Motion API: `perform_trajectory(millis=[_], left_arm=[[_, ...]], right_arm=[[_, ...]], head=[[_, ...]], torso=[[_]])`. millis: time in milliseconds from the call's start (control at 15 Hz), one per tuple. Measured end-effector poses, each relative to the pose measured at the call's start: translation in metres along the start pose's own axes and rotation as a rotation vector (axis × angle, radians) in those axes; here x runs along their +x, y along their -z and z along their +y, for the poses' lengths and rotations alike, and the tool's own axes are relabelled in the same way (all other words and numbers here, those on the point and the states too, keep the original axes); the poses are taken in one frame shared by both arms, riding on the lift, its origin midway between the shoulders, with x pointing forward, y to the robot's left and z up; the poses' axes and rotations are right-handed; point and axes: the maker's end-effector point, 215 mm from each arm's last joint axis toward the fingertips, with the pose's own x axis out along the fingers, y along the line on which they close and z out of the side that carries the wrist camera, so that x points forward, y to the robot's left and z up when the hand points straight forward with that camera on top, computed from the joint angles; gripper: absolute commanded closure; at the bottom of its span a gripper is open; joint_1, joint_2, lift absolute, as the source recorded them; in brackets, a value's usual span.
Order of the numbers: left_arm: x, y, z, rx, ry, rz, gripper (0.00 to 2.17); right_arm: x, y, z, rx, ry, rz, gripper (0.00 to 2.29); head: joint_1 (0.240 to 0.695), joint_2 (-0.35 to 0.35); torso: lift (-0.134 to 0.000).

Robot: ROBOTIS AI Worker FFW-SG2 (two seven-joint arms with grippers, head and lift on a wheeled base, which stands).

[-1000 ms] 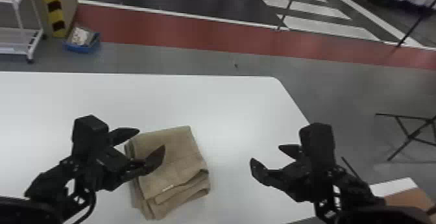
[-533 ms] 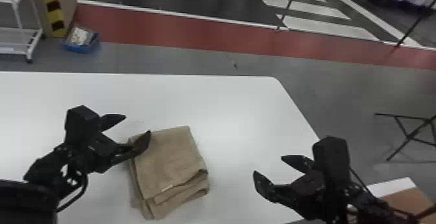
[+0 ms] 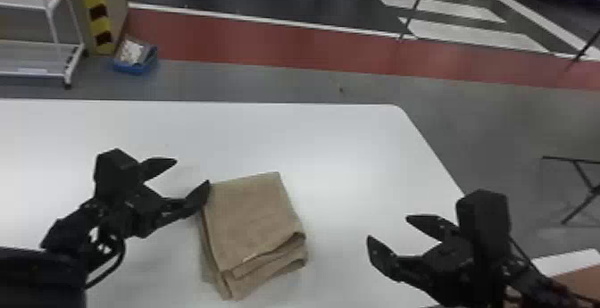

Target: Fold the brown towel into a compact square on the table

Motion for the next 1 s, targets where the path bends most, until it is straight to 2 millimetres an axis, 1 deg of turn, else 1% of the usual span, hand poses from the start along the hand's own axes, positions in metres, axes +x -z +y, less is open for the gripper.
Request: perform_trajectory(millis=[200,400,533,667,800,1000], left_arm=[[-0.004,-0.002,0.001,-0.003,-0.004,-0.012,0.26],[-0.007,-0.004,-0.01,-0.001,0.01,-0.023,0.26],[-0.011,-0.012,-0.019,0.006,0.018,-0.041,0.26],[-0.01,-0.017,-0.028,0.025,0.025,-0.049,0.26],[-0.004,-0.014,-0.038,0.059,0.035,-0.046,0.26],[0.008,0.0,-0.04,0.075,0.04,-0.019,0.26]], right_arm=[[0.0,0.0,0.0,0.001,0.001,0.0,0.23],[0.0,0.001,-0.002,0.003,0.006,0.003,0.23],[-0.001,0.003,-0.004,0.006,0.01,0.007,0.23],[-0.001,0.004,-0.005,0.006,0.01,0.009,0.23],[-0.001,0.005,-0.005,0.007,0.011,0.011,0.23],[-0.002,0.006,-0.007,0.011,0.011,0.011,0.23]], head=[[0.695,-0.283],[0.695,-0.294],[0.695,-0.308],[0.695,-0.319],[0.695,-0.331],[0.695,-0.344]], torso=[[-0.125],[-0.125],[-0.125],[-0.125],[-0.125],[-0.125]])
